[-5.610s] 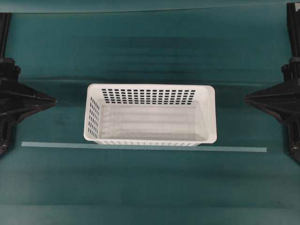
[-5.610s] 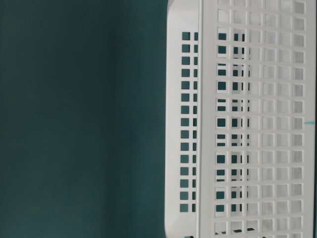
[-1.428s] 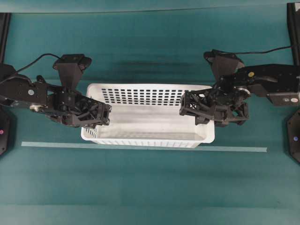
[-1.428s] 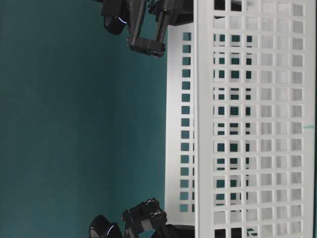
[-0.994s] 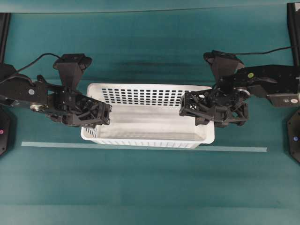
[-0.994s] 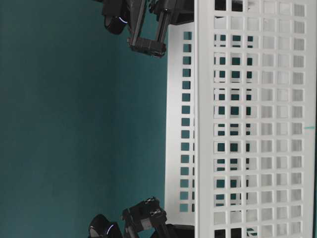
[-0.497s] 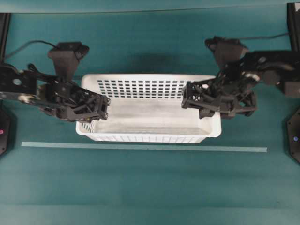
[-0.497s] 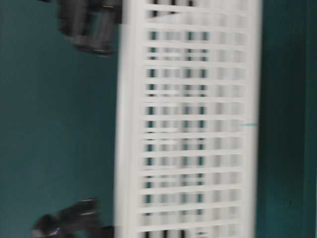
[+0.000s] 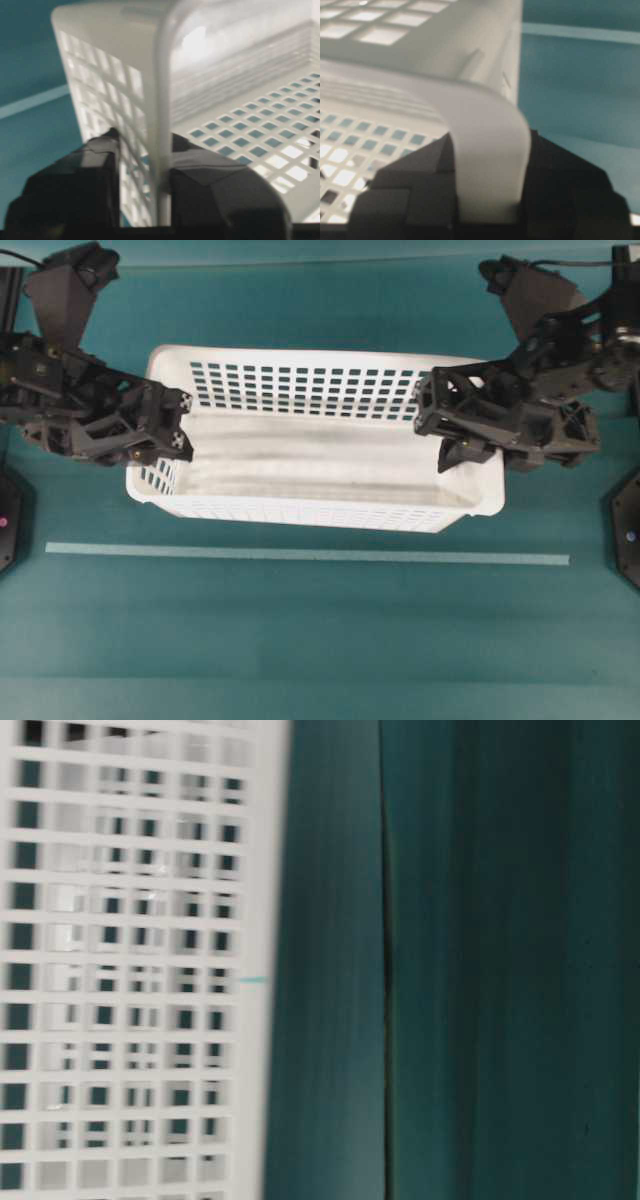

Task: Lift the white basket with both hands.
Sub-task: 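Lift the basket upward with both grippers holding its end rims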

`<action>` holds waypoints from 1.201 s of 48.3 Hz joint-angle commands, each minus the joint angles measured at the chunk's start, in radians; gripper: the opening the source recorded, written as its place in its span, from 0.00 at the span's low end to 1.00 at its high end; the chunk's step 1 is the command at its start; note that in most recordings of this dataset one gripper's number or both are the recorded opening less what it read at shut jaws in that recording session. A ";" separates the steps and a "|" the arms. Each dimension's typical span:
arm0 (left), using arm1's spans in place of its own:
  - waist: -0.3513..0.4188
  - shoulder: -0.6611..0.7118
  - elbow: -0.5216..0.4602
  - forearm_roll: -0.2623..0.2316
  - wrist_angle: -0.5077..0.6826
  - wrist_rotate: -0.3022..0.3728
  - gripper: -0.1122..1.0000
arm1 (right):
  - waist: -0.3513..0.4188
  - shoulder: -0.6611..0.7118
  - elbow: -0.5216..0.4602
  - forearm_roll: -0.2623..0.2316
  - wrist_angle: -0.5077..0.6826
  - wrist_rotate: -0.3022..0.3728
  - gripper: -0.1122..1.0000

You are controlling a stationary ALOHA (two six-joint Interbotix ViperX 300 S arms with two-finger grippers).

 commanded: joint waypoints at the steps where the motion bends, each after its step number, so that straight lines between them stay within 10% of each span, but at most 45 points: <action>1: -0.008 -0.015 -0.091 0.003 -0.018 0.011 0.22 | 0.015 0.005 -0.063 0.011 0.006 -0.015 0.26; 58: -0.023 0.031 -0.460 0.003 0.212 0.057 0.22 | 0.063 0.126 -0.566 -0.034 0.457 -0.044 0.26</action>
